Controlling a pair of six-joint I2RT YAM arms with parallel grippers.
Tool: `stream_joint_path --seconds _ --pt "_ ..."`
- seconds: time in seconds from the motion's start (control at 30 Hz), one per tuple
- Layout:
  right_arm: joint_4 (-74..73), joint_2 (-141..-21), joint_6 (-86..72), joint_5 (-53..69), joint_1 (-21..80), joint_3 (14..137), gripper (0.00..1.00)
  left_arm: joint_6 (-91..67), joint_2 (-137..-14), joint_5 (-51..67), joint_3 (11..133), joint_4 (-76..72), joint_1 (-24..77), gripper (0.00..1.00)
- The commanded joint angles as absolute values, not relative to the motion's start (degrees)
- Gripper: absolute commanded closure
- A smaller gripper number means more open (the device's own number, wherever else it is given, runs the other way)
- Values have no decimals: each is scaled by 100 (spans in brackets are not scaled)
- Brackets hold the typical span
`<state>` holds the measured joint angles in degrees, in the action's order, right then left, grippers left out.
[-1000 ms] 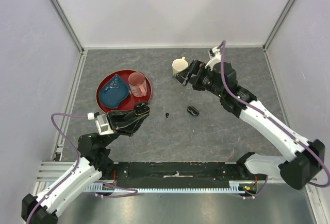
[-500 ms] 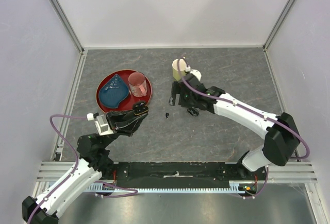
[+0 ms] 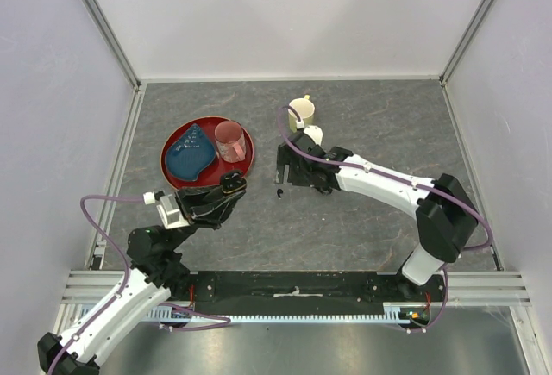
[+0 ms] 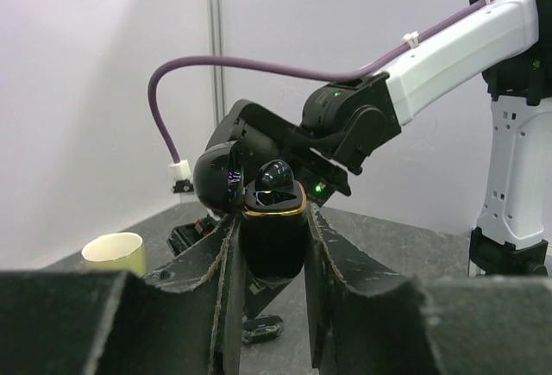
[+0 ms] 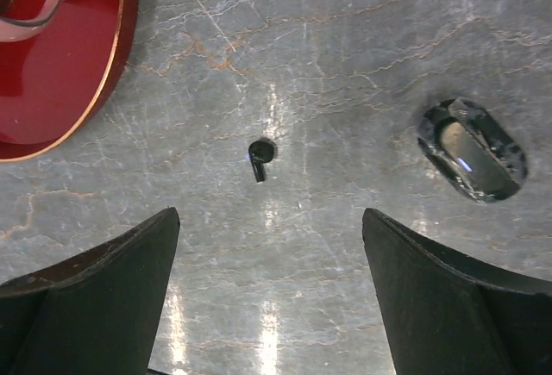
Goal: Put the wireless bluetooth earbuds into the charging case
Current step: Pick up the earbud from the center of the board.
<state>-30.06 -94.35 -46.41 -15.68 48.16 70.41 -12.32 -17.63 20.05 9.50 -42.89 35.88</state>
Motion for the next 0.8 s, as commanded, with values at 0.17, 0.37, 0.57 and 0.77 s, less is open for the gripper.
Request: stream_joint_path --seconds 0.17,0.37,0.57,0.77 --pt "-2646 -10054 -5168 -1117 4816 7260 19 -879 -1266 1767 1072 -3894 3604 98" --pt "-2646 -10441 -5177 -1177 4852 7409 30 -791 -1178 1714 1072 -3762 3604 98" --pt "-2654 -10766 -5159 -1292 4922 7611 39 -774 -1160 1696 1037 -3744 3604 98" --pt "-2751 -10994 -5203 -1625 5045 7778 47 -721 -1064 1635 1063 -3639 3604 98"
